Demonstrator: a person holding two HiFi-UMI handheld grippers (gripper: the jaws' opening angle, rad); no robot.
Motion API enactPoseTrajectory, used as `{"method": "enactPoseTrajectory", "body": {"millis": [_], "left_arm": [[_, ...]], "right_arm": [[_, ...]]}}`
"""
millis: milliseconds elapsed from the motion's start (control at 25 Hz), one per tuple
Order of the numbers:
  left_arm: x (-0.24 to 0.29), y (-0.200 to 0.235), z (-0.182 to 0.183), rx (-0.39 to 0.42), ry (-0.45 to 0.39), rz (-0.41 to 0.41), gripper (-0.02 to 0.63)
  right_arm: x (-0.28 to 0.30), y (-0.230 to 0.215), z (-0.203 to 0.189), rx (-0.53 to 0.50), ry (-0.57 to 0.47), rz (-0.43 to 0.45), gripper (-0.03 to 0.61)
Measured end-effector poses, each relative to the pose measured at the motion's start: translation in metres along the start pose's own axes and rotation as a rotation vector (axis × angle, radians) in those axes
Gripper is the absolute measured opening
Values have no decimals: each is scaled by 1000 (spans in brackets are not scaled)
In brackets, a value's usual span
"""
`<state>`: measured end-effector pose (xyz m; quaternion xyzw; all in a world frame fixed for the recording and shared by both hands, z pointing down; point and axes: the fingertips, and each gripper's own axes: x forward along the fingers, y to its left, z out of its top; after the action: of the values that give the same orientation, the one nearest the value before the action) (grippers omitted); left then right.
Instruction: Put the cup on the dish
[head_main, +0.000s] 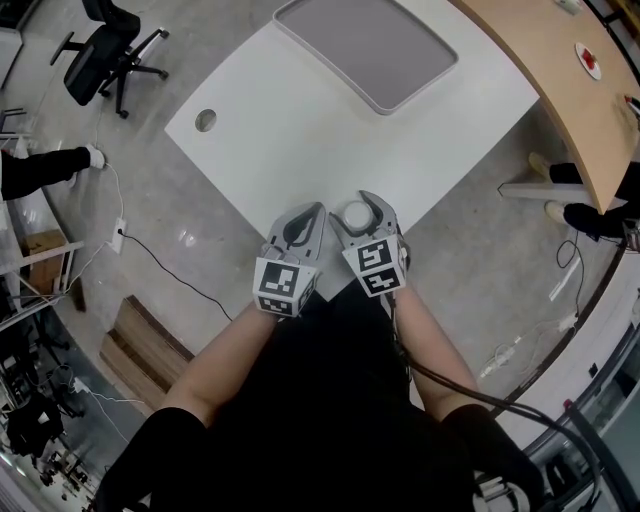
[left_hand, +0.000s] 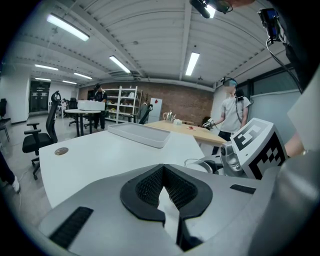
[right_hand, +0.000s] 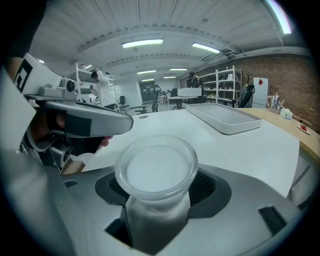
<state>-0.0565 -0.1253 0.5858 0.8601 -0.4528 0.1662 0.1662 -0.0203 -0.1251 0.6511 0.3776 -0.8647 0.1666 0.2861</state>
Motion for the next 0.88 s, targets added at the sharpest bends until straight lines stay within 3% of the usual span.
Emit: {"method": "enactPoseTrajectory", "body": {"millis": [520,880], "left_arm": [[-2,-6,-3,4,6,1,8],[-19,-10,2,17,-14,-8,8]], "right_arm": [[-1,-7,2,-47,-19,-54,250],[-17,-5,-6,23,-27,-95,249]]}}
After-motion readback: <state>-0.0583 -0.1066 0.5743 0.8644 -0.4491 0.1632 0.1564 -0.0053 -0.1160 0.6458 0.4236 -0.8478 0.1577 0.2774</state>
